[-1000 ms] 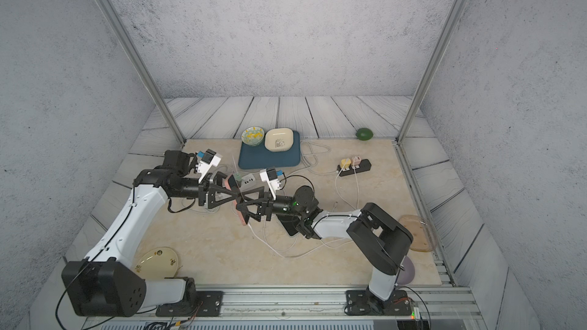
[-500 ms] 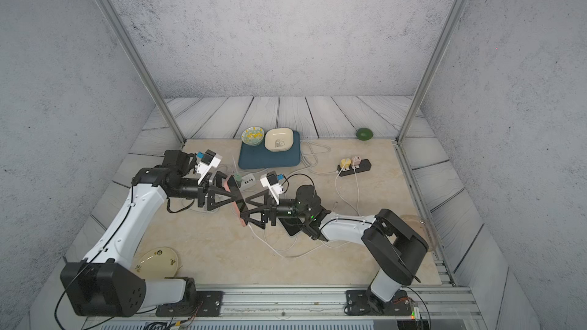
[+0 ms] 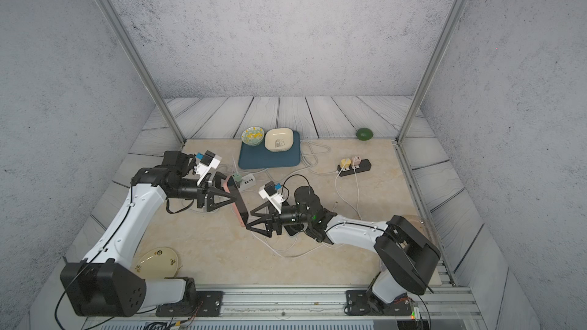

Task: Unplug the charging cable from the phone
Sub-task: Pick up the phone at the center of the board, then remove the charging cable from the phone.

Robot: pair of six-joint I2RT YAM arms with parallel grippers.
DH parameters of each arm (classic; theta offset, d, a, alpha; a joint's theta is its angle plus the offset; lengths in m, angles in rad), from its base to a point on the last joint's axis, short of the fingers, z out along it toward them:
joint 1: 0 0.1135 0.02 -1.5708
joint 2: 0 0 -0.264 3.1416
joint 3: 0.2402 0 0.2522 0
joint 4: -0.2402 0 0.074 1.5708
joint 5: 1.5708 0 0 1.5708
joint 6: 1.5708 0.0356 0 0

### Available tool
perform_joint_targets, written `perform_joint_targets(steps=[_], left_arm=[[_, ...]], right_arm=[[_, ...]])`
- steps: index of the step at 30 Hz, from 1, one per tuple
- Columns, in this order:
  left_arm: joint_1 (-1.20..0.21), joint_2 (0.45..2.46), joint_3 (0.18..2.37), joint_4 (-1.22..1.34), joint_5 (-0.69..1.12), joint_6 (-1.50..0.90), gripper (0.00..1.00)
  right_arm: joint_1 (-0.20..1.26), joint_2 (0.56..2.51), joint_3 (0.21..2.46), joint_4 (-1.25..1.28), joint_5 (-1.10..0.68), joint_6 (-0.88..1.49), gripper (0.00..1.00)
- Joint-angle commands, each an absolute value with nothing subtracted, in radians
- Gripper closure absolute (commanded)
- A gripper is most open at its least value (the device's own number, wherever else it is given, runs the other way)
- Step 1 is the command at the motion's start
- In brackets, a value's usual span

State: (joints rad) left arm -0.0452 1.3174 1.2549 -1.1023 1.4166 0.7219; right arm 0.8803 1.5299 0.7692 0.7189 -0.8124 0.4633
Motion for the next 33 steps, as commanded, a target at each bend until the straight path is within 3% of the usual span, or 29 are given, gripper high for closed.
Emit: perform_joint_targets(steps=[1,33], left_arm=[[-0.035,1.317,1.290,-1.118,1.457,0.730,0.80],[-0.025,1.316,1.286,-1.108,1.444,0.721,0.83]], right_arm=[[0.879,1.523,0.768,0.652,-0.847,0.422,0.31],[0.904,1.563,0.787,0.606,-0.881,0.409,0.91]])
